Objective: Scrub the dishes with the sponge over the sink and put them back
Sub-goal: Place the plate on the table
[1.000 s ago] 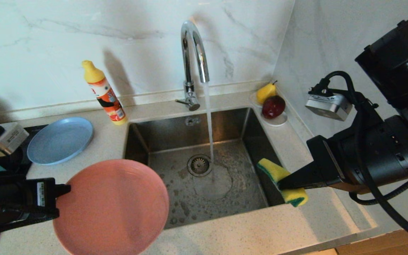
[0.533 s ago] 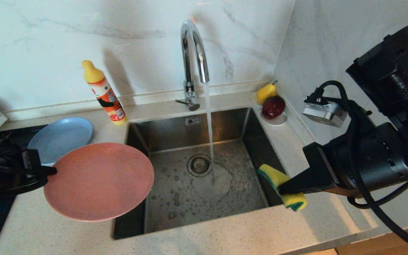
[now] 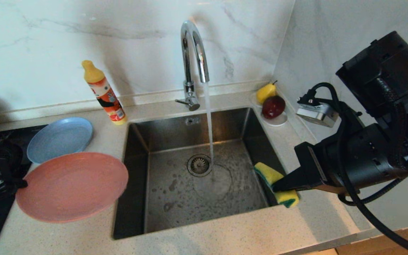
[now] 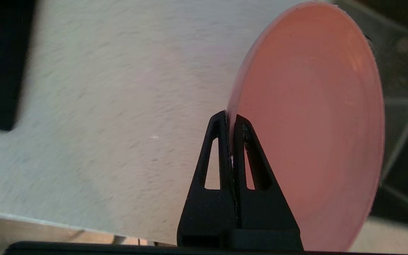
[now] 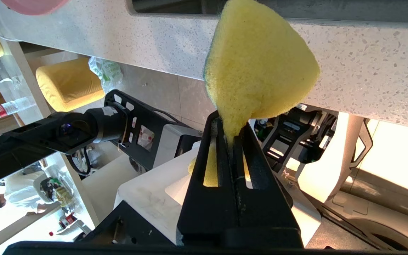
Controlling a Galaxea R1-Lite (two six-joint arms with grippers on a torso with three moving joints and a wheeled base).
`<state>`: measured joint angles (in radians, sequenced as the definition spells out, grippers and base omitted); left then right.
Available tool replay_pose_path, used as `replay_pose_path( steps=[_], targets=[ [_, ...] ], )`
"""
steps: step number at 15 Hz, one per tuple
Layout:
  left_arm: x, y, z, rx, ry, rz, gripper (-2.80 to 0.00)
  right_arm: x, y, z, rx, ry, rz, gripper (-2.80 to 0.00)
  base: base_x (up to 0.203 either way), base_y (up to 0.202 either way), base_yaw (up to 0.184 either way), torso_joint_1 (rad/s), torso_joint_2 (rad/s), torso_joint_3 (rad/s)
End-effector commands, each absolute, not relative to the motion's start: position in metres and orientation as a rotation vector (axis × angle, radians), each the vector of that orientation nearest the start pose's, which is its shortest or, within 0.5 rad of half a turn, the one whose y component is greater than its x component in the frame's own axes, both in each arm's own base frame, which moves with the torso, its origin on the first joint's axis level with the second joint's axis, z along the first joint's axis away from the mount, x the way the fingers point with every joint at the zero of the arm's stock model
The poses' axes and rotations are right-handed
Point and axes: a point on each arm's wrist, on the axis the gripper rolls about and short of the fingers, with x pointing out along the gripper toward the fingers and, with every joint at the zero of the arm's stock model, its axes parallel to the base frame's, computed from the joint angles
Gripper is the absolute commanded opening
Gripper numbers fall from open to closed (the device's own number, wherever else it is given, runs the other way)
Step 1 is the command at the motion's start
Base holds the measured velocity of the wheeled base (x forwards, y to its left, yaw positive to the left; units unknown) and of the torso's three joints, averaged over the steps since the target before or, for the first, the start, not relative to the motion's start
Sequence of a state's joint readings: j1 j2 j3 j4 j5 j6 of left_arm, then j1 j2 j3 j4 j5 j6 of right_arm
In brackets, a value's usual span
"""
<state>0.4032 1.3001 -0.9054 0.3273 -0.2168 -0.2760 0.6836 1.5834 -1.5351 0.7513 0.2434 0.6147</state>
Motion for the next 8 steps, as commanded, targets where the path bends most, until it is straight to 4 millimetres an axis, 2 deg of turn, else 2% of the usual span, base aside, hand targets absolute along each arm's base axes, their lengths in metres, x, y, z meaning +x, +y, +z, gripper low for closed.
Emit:
replay_pose_path(
  steps=[1,4,8],
  targets=[
    [0.174,0.081,0.213,-0.525,0.695,0.330,-2.80,0.194,0.166,0.291,0.358,1.056,0.587,-2.80,0.000,0.000,0.000,0.000,0.00,0.000],
    [0.171,0.099,0.201,-0.589,0.717,0.393,-2.80,0.196,0.166,0.289,0.357,1.062,0.582,-2.80,0.000,0.000,0.000,0.000,0.00,0.000],
    [0.163,0.130,0.188,-0.695,0.718,0.387,-2.80,0.197,0.168,0.287,0.357,1.074,0.587,-2.80,0.000,0.000,0.000,0.000,0.00,0.000]
  ],
)
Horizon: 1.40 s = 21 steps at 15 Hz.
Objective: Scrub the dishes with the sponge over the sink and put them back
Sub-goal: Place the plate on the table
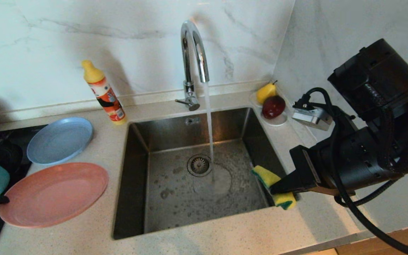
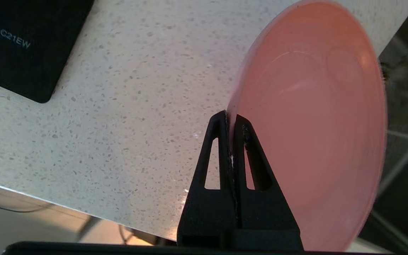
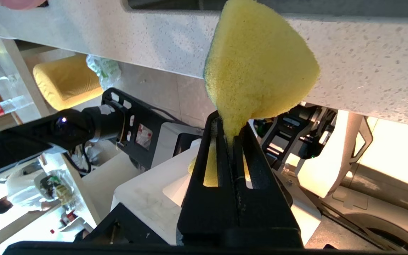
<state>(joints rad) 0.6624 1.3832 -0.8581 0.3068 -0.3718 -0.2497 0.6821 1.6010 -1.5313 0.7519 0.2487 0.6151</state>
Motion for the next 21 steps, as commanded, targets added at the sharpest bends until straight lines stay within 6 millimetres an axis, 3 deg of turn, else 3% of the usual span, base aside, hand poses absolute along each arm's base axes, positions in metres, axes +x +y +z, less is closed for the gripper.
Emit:
replay_pose_path(
  steps=[1,19,20,21],
  targets=[
    [0.164,0.134,0.184,-0.708,0.731,0.394,-2.80,0.197,0.168,0.287,0.358,1.075,0.589,-2.80,0.000,0.000,0.000,0.000,0.00,0.000],
    [0.170,0.174,0.152,-0.737,0.758,0.462,-2.80,0.199,0.165,0.286,0.374,1.091,0.598,-2.80,0.000,0.000,0.000,0.000,0.00,0.000],
    [0.171,0.174,0.152,-0.737,0.758,0.462,0.00,0.199,0.165,0.286,0.373,1.090,0.597,-2.80,0.000,0.000,0.000,0.000,0.00,0.000],
    [0.171,0.175,0.154,-0.738,0.752,0.463,0.00,0.199,0.165,0.286,0.373,1.090,0.597,-2.80,0.000,0.000,0.000,0.000,0.00,0.000]
  ],
)
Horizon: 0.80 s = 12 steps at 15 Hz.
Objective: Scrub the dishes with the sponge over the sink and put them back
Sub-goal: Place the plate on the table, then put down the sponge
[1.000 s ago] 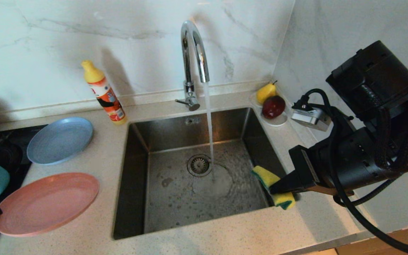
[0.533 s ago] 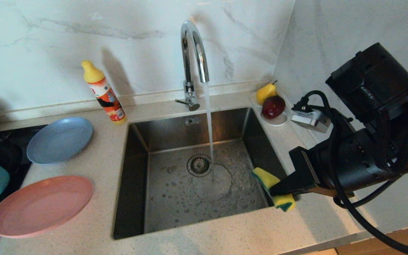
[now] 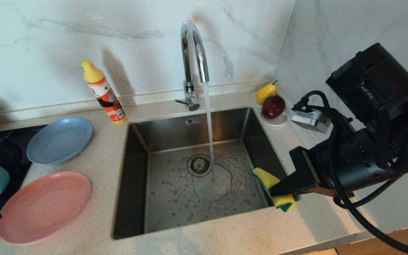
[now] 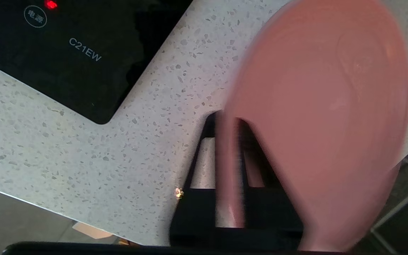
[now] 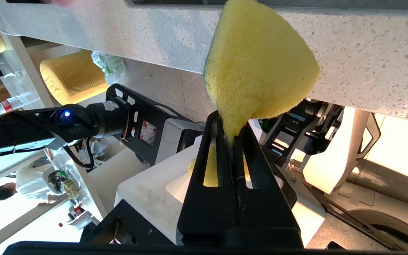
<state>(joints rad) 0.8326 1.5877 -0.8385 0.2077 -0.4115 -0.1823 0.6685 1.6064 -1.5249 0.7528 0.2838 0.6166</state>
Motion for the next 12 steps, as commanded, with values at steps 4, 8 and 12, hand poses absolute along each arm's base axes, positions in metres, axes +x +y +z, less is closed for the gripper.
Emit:
replay_pose_path(
  steps=[4,8,12],
  targets=[
    [0.171,0.174,0.159,-0.744,0.725,0.428,0.00,0.199,0.165,0.286,0.375,1.090,0.597,-2.80,0.000,0.000,0.000,0.000,0.00,0.000],
    [0.170,0.172,0.183,-0.698,0.644,0.402,0.00,0.198,0.164,0.286,0.375,1.088,0.598,-2.80,0.000,0.000,0.000,0.000,0.00,0.000],
    [0.178,0.168,0.217,-0.626,0.538,0.314,-2.80,0.197,0.164,0.289,0.377,1.081,0.603,-2.80,0.000,0.000,0.000,0.000,0.00,0.000]
  ],
)
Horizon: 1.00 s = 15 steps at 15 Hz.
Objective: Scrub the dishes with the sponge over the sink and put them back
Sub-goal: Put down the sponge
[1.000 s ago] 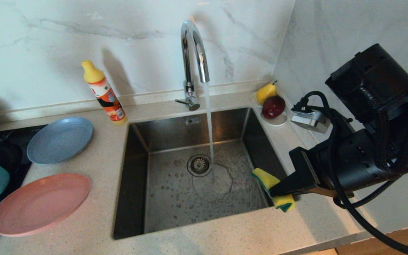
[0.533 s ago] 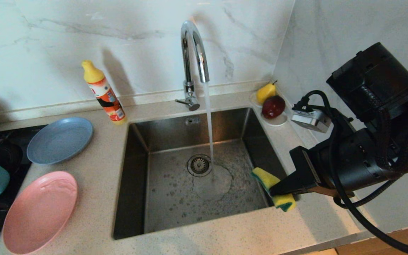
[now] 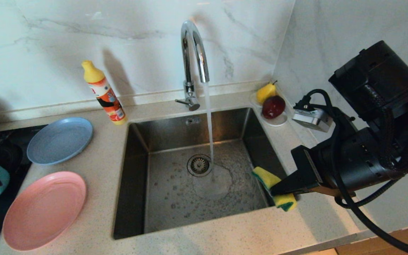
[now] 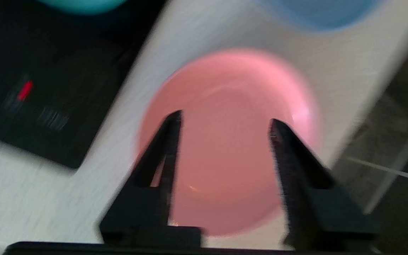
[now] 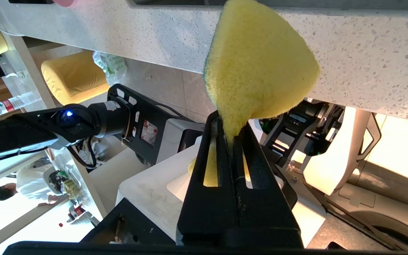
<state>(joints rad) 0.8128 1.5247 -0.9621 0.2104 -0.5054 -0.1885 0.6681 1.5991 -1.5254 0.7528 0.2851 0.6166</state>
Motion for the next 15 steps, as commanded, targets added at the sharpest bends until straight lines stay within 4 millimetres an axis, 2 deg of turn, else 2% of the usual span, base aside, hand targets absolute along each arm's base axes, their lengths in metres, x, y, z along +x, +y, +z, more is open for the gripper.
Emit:
replay_pose_path(
  steps=[1,3,6,8,10,11,12,13,15],
  targets=[
    [0.183,0.167,0.227,-0.602,0.509,0.264,-2.80,0.197,0.164,0.289,0.377,1.079,0.604,-2.80,0.000,0.000,0.000,0.000,0.00,0.000],
    [0.200,0.158,0.246,-0.533,0.457,0.185,-2.80,0.196,0.163,0.290,0.379,1.075,0.606,-2.80,0.000,0.000,0.000,0.000,0.00,0.000],
    [0.246,0.132,0.264,-0.312,0.364,0.082,-2.80,0.196,0.163,0.292,0.380,1.068,0.608,-2.80,0.000,0.000,0.000,0.000,0.00,0.000],
    [0.280,0.102,0.274,-0.143,0.263,0.106,-2.80,0.196,0.163,0.293,0.381,1.065,0.609,-2.80,0.000,0.000,0.000,0.000,0.00,0.000],
    [0.298,0.061,0.287,-0.030,0.112,0.050,-2.80,0.198,0.164,0.292,0.381,1.065,0.608,-2.80,0.000,0.000,0.000,0.000,0.00,0.000],
    [0.294,0.043,0.292,0.001,0.061,0.011,-2.80,0.198,0.164,0.293,0.382,1.065,0.607,-2.80,0.000,0.000,0.000,0.000,0.00,0.000],
    [0.279,0.029,0.300,0.017,0.023,-0.021,-2.80,0.198,0.164,0.293,0.383,1.065,0.607,-2.80,0.000,0.000,0.000,0.000,0.00,0.000],
    [0.253,0.016,0.308,0.029,-0.023,-0.053,-2.80,0.198,0.164,0.292,0.382,1.066,0.605,-2.80,0.000,0.000,0.000,0.000,0.00,0.000],
    [0.197,0.004,0.315,0.050,-0.100,-0.084,-2.80,0.199,0.165,0.291,0.381,1.068,0.602,-2.80,0.000,0.000,0.000,0.000,0.00,0.000]
  ],
)
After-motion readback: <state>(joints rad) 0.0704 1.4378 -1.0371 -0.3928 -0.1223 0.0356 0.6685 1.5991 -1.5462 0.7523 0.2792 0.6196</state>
